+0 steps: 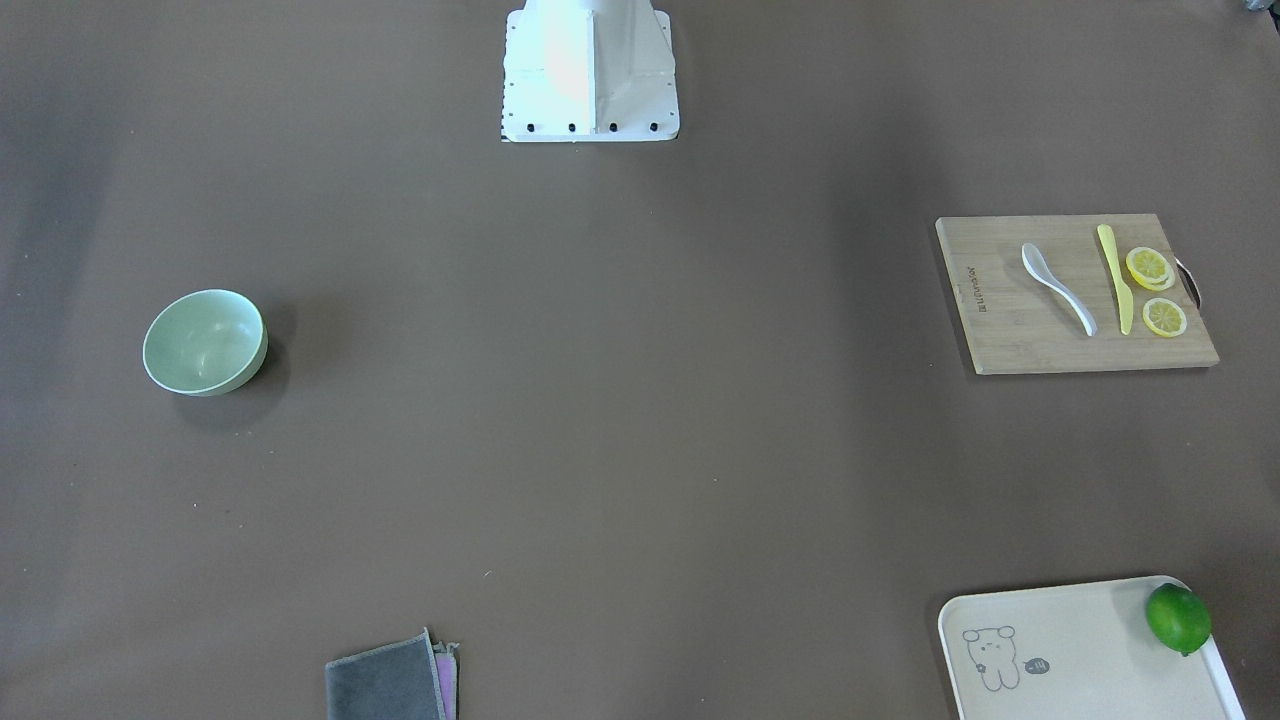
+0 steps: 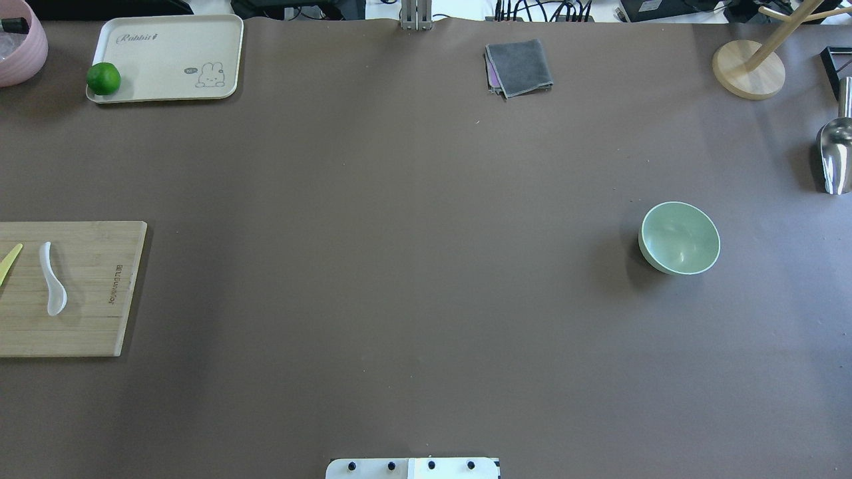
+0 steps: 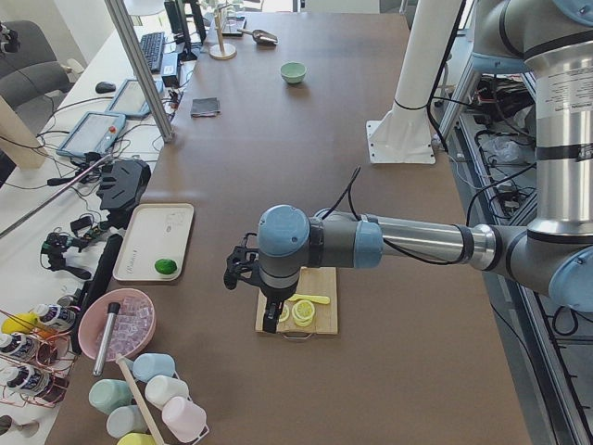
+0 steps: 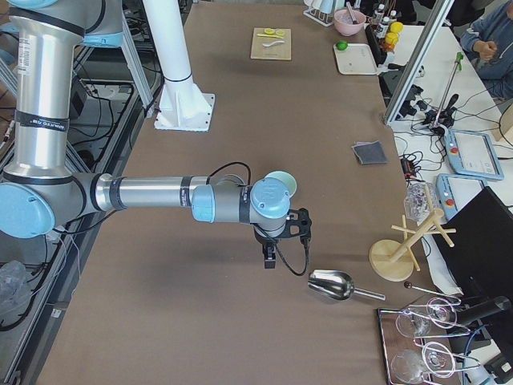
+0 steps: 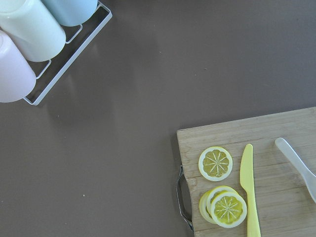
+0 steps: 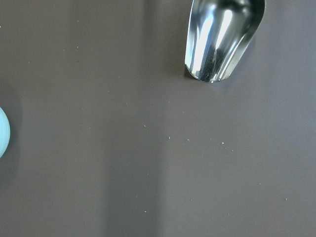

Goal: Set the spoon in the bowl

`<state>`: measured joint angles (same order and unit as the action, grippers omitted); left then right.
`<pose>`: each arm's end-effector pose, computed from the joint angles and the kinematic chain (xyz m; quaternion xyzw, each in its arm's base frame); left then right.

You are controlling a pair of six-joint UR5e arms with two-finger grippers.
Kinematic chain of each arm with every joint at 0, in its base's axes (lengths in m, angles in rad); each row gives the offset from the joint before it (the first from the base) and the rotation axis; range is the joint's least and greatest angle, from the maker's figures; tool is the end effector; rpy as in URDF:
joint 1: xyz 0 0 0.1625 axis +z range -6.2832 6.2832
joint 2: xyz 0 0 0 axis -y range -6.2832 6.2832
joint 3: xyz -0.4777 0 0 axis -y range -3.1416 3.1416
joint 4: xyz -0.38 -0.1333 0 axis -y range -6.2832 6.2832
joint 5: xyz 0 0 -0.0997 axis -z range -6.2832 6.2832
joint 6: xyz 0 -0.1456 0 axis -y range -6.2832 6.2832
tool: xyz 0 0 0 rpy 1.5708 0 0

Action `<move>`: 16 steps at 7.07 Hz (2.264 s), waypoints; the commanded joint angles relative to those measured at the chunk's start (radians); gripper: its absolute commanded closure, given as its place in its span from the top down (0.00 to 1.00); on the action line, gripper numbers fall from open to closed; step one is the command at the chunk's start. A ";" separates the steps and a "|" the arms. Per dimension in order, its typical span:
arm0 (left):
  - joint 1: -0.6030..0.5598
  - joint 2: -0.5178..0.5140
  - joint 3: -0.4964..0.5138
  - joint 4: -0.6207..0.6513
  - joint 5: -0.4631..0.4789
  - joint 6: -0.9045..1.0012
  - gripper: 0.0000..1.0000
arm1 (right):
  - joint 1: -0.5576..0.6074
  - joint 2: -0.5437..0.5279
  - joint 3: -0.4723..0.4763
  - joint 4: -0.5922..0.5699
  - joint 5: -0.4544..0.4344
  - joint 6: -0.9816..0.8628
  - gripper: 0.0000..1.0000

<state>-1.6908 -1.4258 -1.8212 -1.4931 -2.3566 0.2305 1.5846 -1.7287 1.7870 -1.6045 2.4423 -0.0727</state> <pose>-0.0793 -0.4048 0.6953 0.0794 0.3747 0.0563 0.9220 0.0275 -0.4059 0.7034 0.0294 -0.4212 -0.0319 0.9059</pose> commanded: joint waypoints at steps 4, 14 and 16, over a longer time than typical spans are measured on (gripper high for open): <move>0.000 0.004 -0.017 -0.026 -0.004 -0.002 0.98 | 0.002 -0.005 0.006 0.000 0.001 0.001 1.00; 0.002 0.005 -0.020 -0.125 -0.013 -0.003 0.98 | 0.005 0.005 0.024 0.002 0.006 0.013 1.00; 0.002 0.010 -0.021 -0.138 -0.013 -0.003 0.98 | 0.003 0.006 0.044 0.002 0.012 0.017 1.00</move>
<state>-1.6892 -1.4180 -1.8413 -1.6231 -2.3700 0.2272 1.5889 -1.7246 1.8185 -1.6037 2.4510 -0.0574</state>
